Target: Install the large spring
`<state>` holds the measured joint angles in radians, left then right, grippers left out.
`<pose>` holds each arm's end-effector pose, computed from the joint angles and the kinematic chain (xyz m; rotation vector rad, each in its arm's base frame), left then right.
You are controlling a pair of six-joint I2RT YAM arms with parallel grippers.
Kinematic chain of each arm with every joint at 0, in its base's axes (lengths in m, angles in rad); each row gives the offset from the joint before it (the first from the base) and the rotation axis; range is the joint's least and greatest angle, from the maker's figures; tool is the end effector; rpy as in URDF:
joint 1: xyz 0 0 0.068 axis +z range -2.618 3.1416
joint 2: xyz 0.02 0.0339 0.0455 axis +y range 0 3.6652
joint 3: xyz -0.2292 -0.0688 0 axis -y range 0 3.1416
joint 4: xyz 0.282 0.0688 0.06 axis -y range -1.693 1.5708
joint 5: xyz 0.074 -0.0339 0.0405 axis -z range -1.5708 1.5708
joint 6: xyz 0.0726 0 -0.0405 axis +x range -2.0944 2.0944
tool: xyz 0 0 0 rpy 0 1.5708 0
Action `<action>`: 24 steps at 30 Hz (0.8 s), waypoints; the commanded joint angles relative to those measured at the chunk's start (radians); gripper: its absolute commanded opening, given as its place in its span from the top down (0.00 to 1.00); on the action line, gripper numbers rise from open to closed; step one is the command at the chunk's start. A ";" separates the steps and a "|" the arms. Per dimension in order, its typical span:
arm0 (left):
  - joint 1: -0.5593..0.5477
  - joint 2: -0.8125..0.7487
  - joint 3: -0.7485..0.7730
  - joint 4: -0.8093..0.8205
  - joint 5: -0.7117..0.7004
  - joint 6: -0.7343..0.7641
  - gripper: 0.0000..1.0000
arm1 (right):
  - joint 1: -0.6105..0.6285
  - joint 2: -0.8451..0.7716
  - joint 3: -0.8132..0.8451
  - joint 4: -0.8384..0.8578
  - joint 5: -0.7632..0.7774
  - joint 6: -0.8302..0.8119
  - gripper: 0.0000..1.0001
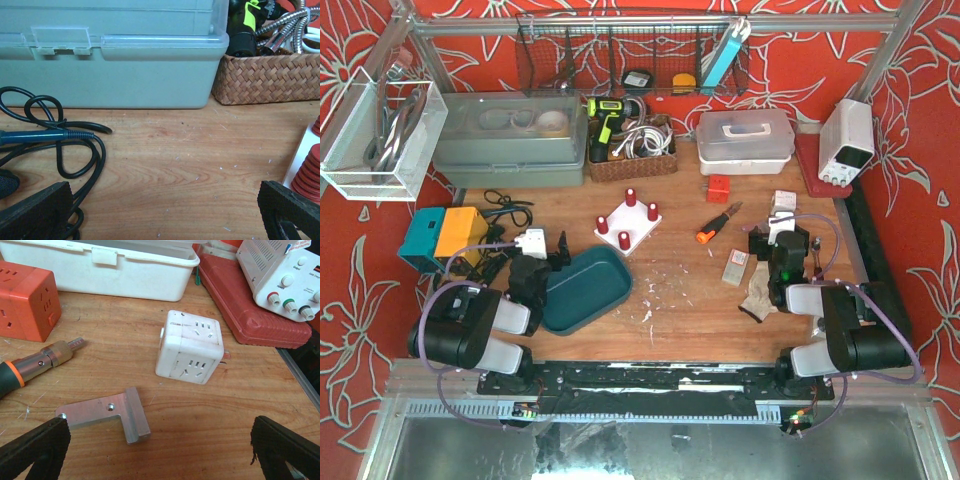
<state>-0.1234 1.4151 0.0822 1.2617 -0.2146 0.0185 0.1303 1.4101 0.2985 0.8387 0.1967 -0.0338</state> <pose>0.2538 -0.0159 0.0697 -0.0476 1.6405 0.0959 0.3012 0.0252 0.0744 -0.0135 1.8398 -0.1137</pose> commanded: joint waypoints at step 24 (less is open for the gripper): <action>0.005 -0.002 0.013 0.019 -0.002 -0.005 0.00 | -0.016 -0.002 -0.016 0.031 -0.139 -0.039 0.01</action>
<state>-0.1234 1.4151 0.0822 1.2613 -0.2115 0.0181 0.1219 1.4101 0.2977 0.8459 0.0689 -0.0631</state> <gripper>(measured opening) 0.998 0.989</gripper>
